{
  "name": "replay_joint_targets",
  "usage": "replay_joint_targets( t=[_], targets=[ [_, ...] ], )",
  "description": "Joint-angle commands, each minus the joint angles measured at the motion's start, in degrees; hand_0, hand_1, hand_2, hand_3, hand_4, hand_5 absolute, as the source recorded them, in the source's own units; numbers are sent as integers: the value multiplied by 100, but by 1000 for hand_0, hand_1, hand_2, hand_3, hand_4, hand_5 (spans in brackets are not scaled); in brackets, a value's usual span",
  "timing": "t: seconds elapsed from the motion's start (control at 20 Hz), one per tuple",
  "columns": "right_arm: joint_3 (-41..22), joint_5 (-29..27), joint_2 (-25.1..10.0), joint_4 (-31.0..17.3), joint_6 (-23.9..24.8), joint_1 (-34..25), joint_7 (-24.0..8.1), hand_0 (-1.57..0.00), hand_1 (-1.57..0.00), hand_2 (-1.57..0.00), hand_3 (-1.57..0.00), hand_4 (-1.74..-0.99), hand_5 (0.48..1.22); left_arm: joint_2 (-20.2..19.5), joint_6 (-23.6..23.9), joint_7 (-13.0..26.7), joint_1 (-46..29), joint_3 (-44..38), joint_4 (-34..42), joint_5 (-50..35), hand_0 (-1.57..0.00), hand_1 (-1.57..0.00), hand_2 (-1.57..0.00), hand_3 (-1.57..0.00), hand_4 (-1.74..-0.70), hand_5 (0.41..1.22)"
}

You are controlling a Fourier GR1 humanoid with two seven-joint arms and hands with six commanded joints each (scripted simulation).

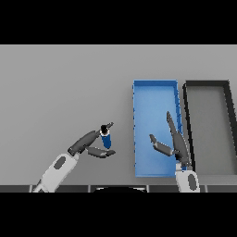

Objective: Pick up the blue pipe and place it into the blue bin.

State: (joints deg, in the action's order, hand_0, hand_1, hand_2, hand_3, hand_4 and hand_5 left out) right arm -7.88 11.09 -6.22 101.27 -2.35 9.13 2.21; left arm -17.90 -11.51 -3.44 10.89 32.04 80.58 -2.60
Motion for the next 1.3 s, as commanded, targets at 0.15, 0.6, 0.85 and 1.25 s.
replay_joint_targets(
  t=[0.15,0.6,0.85,1.25],
  targets=[
    [17,-81,15,-34,-48,25,-14,1,1,1,1,-1206,606,322,-102,-398,83,-37,-234,-200,1,1,-1,1,-1215,533],
    [88,-165,-3,-53,-60,-58,-15,1,1,1,1,-1196,604,759,-12,-351,89,19,-408,-351,-1025,-1113,-1142,-1102,-1567,1034],
    [126,-210,-16,-108,-71,-151,-86,1,1,1,1,-1192,602,788,319,-661,54,164,-281,-185,-1392,-1421,-1430,-1351,-1680,1160],
    [136,-86,-85,-127,-25,-101,39,1,1,1,1,-1164,602,995,457,-516,187,172,699,-281,-1541,-1546,-1547,-1469,-1731,1211]
  ],
)
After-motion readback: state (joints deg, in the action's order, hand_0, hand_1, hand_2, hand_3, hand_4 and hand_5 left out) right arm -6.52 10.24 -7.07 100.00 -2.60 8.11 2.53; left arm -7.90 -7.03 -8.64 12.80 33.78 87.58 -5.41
